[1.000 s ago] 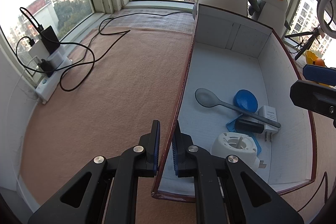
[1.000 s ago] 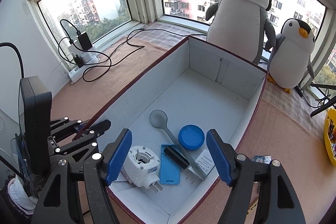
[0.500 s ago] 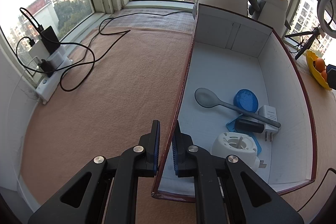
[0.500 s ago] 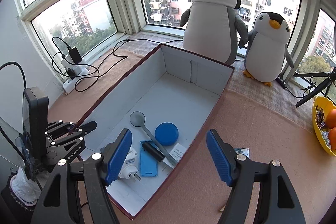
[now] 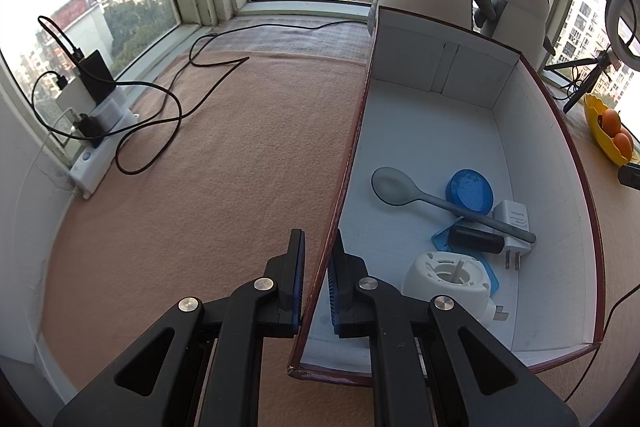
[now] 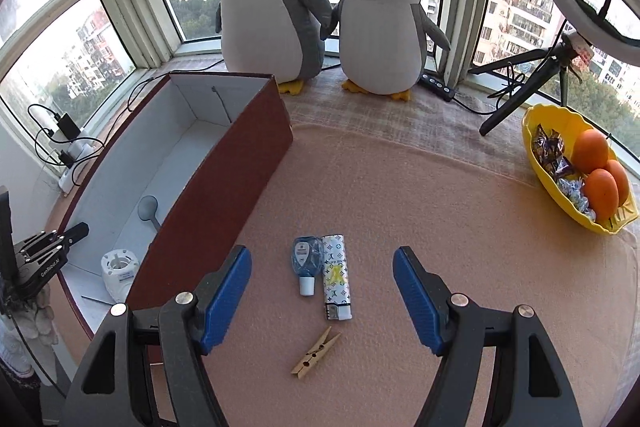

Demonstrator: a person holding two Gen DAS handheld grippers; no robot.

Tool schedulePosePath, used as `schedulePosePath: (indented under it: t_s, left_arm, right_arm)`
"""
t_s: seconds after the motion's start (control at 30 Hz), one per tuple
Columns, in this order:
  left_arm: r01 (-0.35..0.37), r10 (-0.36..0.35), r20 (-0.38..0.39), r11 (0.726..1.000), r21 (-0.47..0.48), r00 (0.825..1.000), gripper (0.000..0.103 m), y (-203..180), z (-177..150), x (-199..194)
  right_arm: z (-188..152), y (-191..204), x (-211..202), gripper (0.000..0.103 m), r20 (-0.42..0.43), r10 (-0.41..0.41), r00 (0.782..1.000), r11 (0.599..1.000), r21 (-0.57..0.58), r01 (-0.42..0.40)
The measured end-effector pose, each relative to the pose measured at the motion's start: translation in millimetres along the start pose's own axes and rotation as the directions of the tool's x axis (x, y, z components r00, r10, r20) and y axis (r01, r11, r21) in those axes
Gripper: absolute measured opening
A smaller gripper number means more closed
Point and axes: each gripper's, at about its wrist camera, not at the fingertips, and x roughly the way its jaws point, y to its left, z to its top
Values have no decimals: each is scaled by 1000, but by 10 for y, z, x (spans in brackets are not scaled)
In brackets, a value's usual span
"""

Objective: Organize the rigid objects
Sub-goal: 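Move the right gripper to the patterned lighter and grasp it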

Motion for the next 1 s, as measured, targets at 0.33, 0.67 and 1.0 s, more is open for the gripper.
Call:
schedulePosePath:
  t_s: [0.33, 0.67, 1.0]
  left_arm:
    - [-3, 3, -2, 1000, 1, 1000, 10, 14, -9, -9]
    - [-4, 4, -3, 1000, 1, 1000, 10, 12, -3, -9]
    - [-5, 5, -4, 1000, 1, 1000, 10, 14, -4, -8]
  right_arm:
    - [-234, -123, 542, 38, -144, -27, 989, 999, -38, 22]
    - [-267, -111, 821, 29, -190, -47, 981, 998, -60, 37]
    - [-230, -3, 991, 26, -221, -86, 972, 991, -119, 60]
